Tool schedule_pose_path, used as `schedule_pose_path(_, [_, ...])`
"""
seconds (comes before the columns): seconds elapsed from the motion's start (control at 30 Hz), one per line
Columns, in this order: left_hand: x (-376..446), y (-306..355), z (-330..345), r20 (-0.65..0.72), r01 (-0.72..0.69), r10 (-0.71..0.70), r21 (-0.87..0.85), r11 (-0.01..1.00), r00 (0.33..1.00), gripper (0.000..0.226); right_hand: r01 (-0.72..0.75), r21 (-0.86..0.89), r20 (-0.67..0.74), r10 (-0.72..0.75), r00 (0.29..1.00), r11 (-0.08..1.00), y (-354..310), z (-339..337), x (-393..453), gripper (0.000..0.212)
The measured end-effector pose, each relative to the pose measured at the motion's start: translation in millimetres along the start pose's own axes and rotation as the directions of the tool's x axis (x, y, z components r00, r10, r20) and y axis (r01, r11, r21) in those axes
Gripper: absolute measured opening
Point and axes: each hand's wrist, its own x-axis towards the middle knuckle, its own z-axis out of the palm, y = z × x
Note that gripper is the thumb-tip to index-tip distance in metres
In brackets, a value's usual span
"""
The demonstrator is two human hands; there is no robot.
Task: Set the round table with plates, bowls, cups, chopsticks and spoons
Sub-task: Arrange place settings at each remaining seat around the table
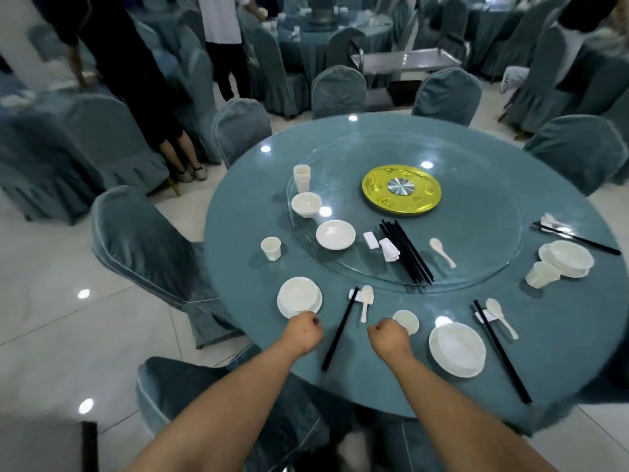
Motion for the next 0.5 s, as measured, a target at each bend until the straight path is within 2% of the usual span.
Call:
schedule_pose_path(0.17, [-55, -28, -34, -0.081, 0.038, -0.036, 0.016, 0.999, 0.996, 0.031, 0.062, -0.008, 0.021, -0.062, 0.998, 0.998, -23, 9, -44, 0.022])
schedule_pose_path(0.3, [-81, -56, -68, -0.141, 0.067, -0.071, -0.037, 0.997, 0.987, 0.031, 0.141, 0.036, 0.038, -0.143, 0.989, 0.989, -54, 23, -71, 0.018])
schedule_pose_path(0.5, [-110, -111, -107, -0.208, 0.059, -0.076, -0.088, 0.994, 0.975, 0.029, 0.218, -0.022, 0.035, -0.218, 0.975, 0.976, -97, 59, -99, 0.031])
